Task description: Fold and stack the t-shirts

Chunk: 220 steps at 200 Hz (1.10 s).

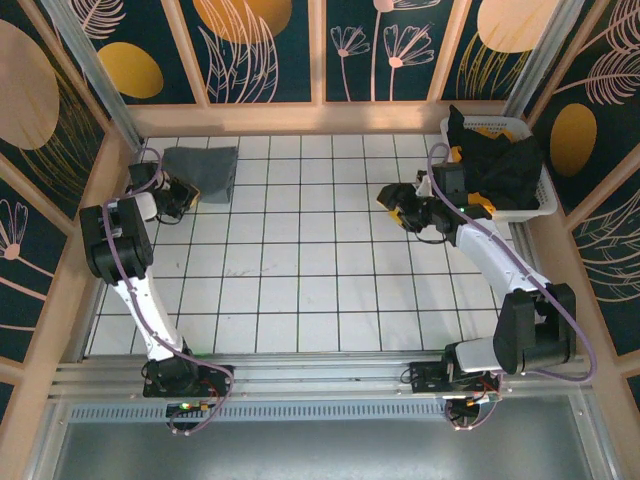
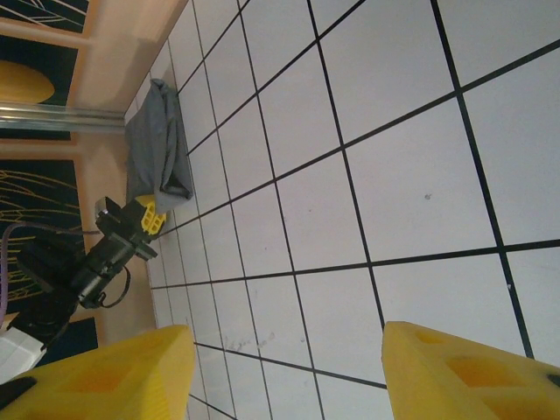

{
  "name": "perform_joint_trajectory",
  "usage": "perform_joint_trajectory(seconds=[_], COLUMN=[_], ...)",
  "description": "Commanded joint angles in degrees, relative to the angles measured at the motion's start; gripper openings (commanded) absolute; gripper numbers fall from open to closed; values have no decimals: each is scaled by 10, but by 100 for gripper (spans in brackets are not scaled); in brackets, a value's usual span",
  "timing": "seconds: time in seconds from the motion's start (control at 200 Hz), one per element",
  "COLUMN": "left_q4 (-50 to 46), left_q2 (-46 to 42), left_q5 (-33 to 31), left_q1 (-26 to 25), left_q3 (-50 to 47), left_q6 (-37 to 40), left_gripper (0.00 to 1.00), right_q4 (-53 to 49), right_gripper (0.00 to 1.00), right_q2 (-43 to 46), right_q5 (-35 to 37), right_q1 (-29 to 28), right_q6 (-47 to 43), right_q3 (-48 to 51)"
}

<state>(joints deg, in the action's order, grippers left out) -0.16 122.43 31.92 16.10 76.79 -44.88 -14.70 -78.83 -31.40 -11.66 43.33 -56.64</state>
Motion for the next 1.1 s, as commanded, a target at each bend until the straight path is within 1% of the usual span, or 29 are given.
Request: perform_joint_trajectory(seconds=[0.0,0.165,0.23,0.295,0.315,0.36,0.38,0.385,0.395,0.405,0.41,0.425,0.531,0.596,0.611,0.671,0.776,0.826,0.871,0.906,0.951,1.016,1.096], left_q4=[16,47,43,23,20,15,15,15,15,17,18,21,18,21,22,28,31,13,-12,-24,-7,97,128], left_q2=[17,4,-11,-26,-33,-52,-61,-64,-70,-77,-81,-93,-174,-232,-238,-319,-466,-533,-583,-617,-662,-724,-777], left_q5=[5,22,15,0,-4,-16,-23,-24,-27,-30,-31,-34,-59,-80,-90,-141,-306,-383,-464,-515,-546,-546,-574], left_q1=[3,3,3,4,4,3,3,3,3,3,3,2,-9,-26,-29,-49,-91,-107,-119,-124,-127,-127,-127], left_q3=[20,-4,-19,-27,-30,-38,-46,-47,-51,-55,-57,-62,-90,-109,-114,-142,-231,-267,-297,-322,-366,-453,-524], left_q6=[-17,-42,-35,-21,-19,-18,-19,-20,-21,-21,-22,-24,-38,-44,-45,-51,-81,-101,-122,-125,-94,34,161], left_gripper=[0,0,0,0,11,49,63,65,76,90,95,98,99,99,99,99,99,99,99,99,99,99,99], right_q4=[21,23,28,33,36,39,39,39,39,40,40,40,47,35,34,26,7,-16,-31,-12,62,186,319], right_gripper=[59,59,60,62,63,67,69,71,78,87,93,98,99,99,99,99,99,99,99,99,99,99,99], right_q2=[-7,-8,-6,-2,-1,4,6,6,9,10,10,12,37,56,63,98,172,195,212,229,262,311,349], right_q5=[-13,-14,-14,-15,-15,-14,-13,-12,-12,-11,-11,-11,8,46,56,112,255,356,447,492,495,510,526], right_q1=[0,0,-1,-1,-1,-1,-1,-1,-1,-1,-1,-1,1,5,7,10,13,15,18,20,30,33,32], right_q6=[-11,-17,-19,-20,-20,-23,-25,-25,-26,-27,-28,-29,-46,-60,-63,-80,-107,-107,-109,-130,-201,-298,-401], right_q3=[-17,-21,-19,-17,-16,-16,-16,-16,-16,-17,-17,-17,-20,-27,-29,-32,-29,-26,-12,16,79,182,312])
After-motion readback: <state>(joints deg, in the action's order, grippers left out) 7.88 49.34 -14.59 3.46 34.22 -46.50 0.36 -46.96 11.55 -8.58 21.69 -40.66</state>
